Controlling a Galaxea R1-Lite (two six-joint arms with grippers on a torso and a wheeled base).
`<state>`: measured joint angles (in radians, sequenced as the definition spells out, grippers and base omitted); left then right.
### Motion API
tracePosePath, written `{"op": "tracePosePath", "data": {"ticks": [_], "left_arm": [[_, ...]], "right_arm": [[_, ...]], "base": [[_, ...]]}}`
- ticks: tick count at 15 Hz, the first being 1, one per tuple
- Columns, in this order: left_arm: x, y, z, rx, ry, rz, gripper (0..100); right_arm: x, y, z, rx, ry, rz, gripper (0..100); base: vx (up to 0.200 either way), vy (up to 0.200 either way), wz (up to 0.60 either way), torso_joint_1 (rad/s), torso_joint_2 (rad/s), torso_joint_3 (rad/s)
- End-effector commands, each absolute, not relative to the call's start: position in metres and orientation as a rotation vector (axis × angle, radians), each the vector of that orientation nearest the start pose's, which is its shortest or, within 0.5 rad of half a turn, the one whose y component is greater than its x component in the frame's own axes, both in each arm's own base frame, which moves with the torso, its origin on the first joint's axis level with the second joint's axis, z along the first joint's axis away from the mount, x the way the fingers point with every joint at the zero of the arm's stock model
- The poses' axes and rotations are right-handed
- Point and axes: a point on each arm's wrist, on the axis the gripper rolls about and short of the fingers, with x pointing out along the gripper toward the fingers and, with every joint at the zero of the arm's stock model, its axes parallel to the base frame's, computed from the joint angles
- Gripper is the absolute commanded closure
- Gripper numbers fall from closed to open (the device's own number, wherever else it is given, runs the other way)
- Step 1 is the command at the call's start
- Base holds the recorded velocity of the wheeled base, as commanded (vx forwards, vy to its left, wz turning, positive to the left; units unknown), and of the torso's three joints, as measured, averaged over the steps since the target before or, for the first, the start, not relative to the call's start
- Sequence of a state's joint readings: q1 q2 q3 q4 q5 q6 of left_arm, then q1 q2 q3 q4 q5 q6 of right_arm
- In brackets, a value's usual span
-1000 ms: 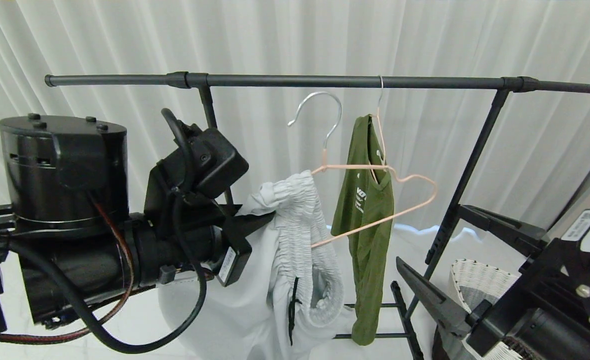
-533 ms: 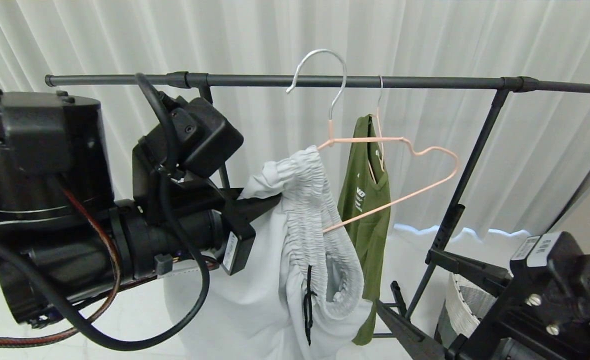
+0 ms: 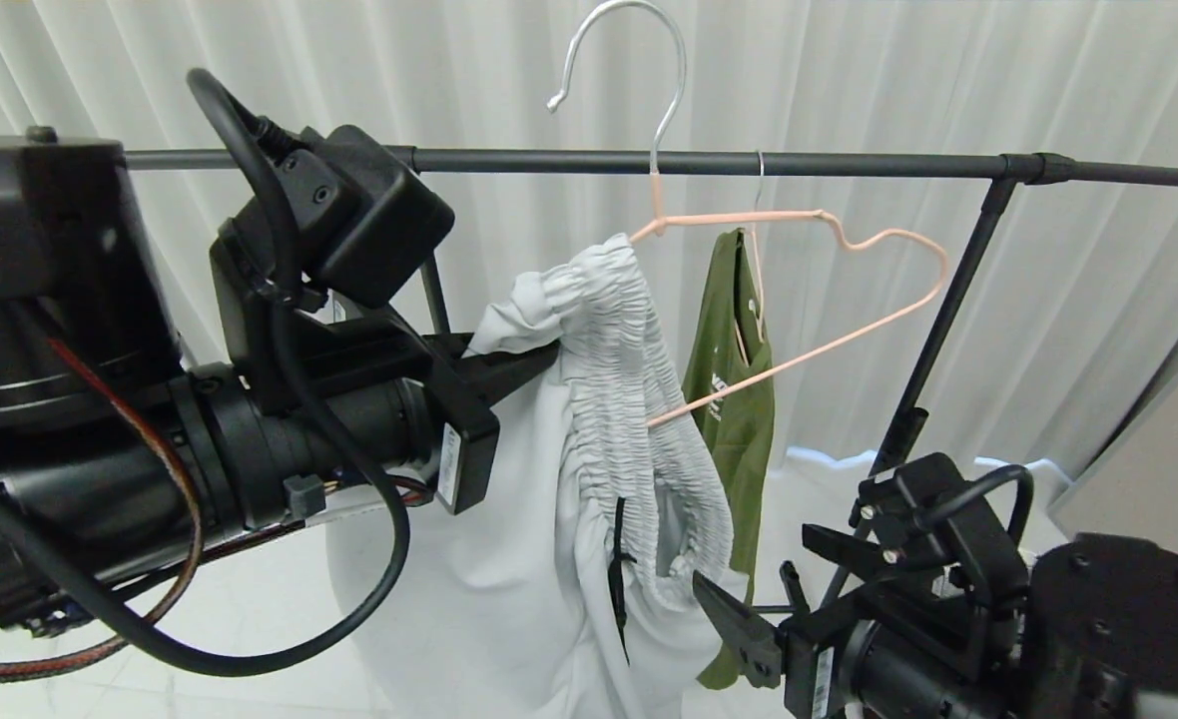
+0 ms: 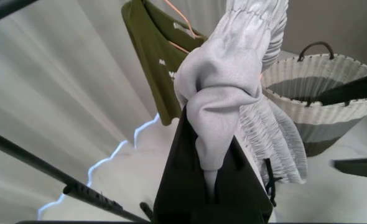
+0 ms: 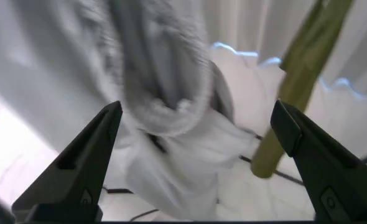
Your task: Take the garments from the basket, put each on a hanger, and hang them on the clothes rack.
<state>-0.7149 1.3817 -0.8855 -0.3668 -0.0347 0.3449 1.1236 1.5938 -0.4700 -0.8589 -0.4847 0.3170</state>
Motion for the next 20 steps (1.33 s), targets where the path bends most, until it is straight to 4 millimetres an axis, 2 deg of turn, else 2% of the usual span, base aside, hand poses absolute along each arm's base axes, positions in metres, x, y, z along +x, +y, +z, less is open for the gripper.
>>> {"op": "tracePosePath", "data": {"ticks": [1, 9, 10, 13, 16, 20], "left_arm": [[0.174, -0.155, 0.268, 0.363, -0.021, -0.771, 100], [0.168, -0.157, 0.268, 0.36, -0.024, -0.796, 100], [0.169, -0.157, 0.267, 0.361, -0.023, -0.797, 100], [0.168, -0.156, 0.266, 0.365, -0.02, -0.797, 100], [0.166, -0.155, 0.26, 0.375, -0.005, -0.797, 100], [0.166, -0.141, 0.243, 0.496, 0.018, -0.757, 100]], "right_arm": [[0.131, 0.223, 0.134, 0.086, 0.326, 0.543, 0], [0.139, 0.222, 0.122, 0.062, 0.354, 0.502, 0], [0.14, 0.221, 0.121, 0.061, 0.355, 0.496, 100], [0.142, 0.215, 0.119, 0.051, 0.359, 0.472, 100], [0.151, 0.203, 0.122, 0.064, 0.345, 0.411, 100], [0.173, 0.162, 0.129, 0.056, 0.314, 0.251, 100]], "base": [[0.0, 0.0, 0.0, 0.0, 0.0, 0.0], [0.0, 0.0, 0.0, 0.0, 0.0, 0.0], [0.0, 0.0, 0.0, 0.0, 0.0, 0.0], [0.0, 0.0, 0.0, 0.0, 0.0, 0.0], [0.0, 0.0, 0.0, 0.0, 0.0, 0.0], [0.0, 0.0, 0.0, 0.0, 0.0, 0.0]]}}
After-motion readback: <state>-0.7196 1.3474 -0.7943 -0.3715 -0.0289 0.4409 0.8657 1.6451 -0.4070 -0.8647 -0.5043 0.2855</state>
